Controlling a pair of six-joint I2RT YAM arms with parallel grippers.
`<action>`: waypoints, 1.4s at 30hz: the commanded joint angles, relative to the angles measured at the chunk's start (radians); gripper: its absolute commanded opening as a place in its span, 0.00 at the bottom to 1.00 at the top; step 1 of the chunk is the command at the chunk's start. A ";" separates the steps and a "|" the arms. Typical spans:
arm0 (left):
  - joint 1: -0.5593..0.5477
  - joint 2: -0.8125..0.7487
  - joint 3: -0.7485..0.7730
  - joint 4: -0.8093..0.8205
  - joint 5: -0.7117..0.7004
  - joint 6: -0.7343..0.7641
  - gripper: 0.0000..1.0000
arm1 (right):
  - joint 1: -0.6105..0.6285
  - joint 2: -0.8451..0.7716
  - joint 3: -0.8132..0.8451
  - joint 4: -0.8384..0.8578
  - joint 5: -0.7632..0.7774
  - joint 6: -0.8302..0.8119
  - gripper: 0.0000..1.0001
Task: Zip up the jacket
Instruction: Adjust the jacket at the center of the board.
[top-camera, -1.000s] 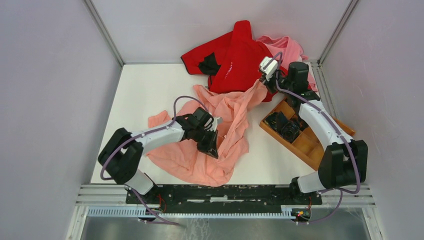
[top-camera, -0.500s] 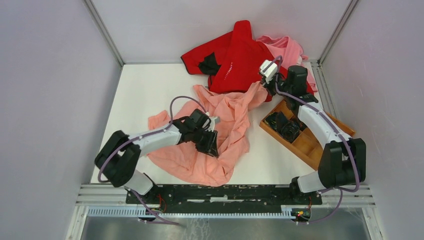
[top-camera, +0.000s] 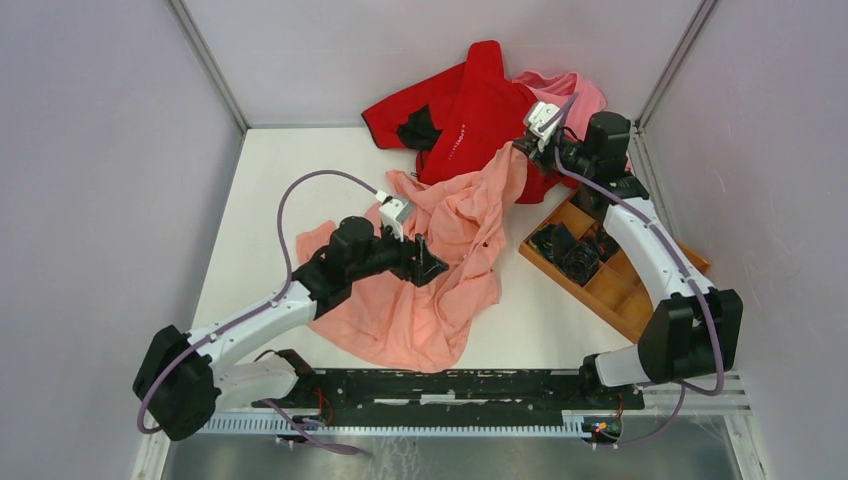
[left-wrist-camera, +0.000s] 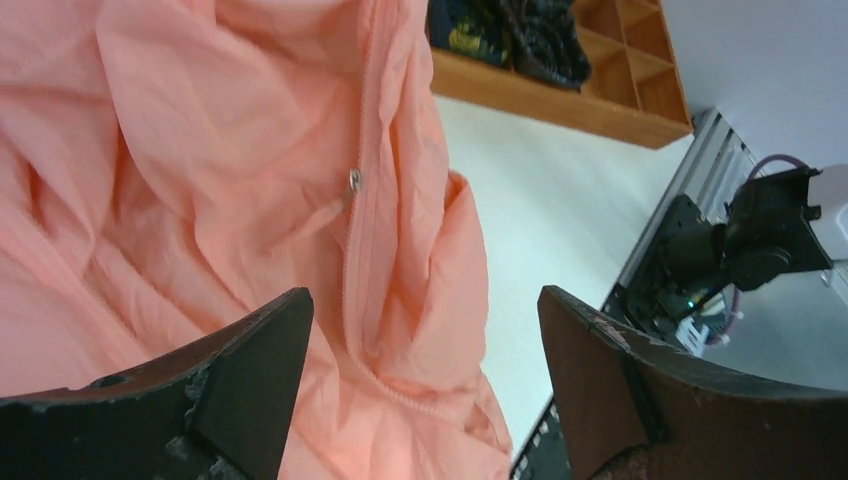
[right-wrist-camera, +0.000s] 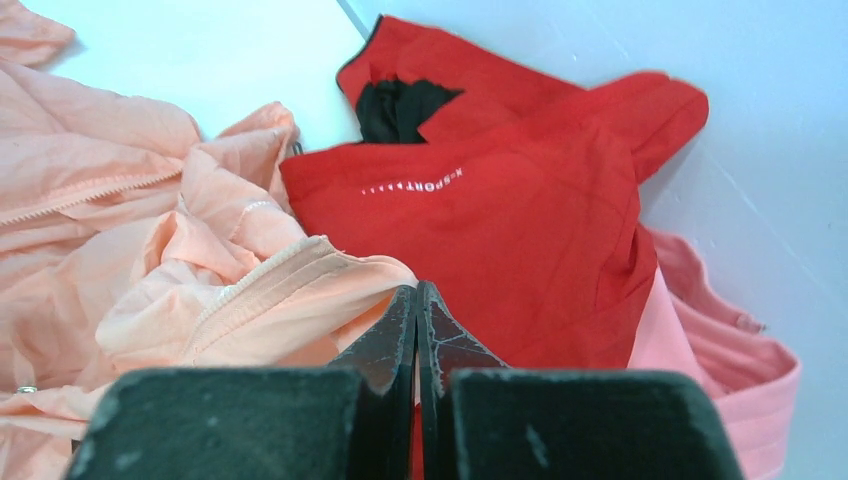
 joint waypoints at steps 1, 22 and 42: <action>0.003 0.072 -0.006 0.413 -0.016 0.112 0.89 | -0.003 0.006 0.071 0.012 -0.100 0.025 0.00; 0.058 0.706 0.349 0.519 0.233 -0.101 0.74 | -0.003 0.002 0.062 0.038 -0.160 0.075 0.00; 0.048 0.678 0.247 0.672 0.322 -0.336 0.07 | -0.004 0.010 0.042 0.015 -0.133 0.063 0.01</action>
